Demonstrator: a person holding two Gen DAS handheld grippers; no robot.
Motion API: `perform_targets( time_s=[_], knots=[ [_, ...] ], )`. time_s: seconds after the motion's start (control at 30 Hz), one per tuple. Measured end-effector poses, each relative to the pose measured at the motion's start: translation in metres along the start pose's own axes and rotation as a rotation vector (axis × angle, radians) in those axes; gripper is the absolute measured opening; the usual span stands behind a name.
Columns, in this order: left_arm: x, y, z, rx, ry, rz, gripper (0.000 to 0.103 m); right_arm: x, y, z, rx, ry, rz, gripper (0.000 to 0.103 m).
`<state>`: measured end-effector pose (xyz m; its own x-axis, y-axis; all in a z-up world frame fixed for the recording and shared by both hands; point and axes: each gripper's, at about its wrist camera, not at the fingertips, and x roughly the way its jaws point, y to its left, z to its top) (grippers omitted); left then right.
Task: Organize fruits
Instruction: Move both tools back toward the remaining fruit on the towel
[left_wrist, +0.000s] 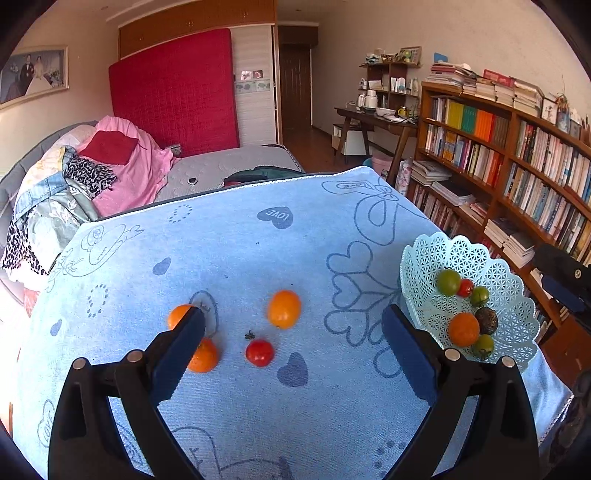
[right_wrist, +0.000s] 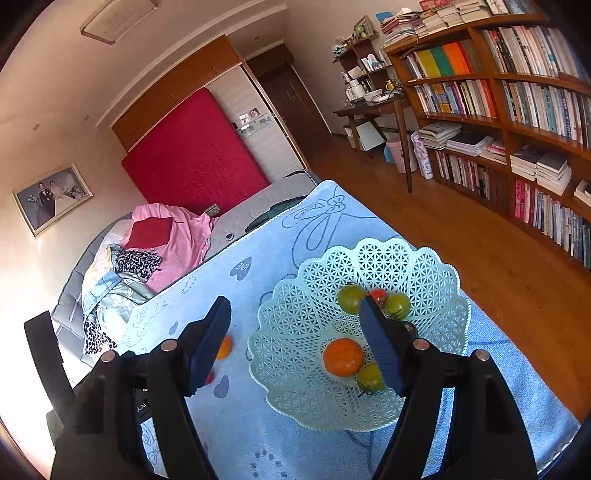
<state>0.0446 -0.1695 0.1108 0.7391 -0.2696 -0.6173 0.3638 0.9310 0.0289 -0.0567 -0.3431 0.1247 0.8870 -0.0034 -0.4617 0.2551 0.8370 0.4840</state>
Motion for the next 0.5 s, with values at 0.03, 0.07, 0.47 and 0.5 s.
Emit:
perform_targets(
  time_s=[0.03, 0.07, 0.47, 0.5],
  knots=[
    [-0.001, 0.004, 0.000, -0.007, -0.001, 0.006, 0.095, 0.001, 0.002, -0.001, -0.008, 0.001, 0.005, 0.074],
    [-0.002, 0.009, 0.000, -0.015, -0.002, 0.013, 0.095, 0.002, 0.004, -0.002, -0.016, 0.003, 0.009, 0.074],
    [-0.002, 0.066, -0.002, -0.125, 0.031, 0.100, 0.095, 0.010, 0.035, -0.023, -0.128, 0.027, 0.048, 0.082],
    [-0.002, 0.071, -0.002, -0.139, 0.035, 0.103, 0.095, 0.011, 0.037, -0.024, -0.137, 0.030, 0.049, 0.082]
  ],
)
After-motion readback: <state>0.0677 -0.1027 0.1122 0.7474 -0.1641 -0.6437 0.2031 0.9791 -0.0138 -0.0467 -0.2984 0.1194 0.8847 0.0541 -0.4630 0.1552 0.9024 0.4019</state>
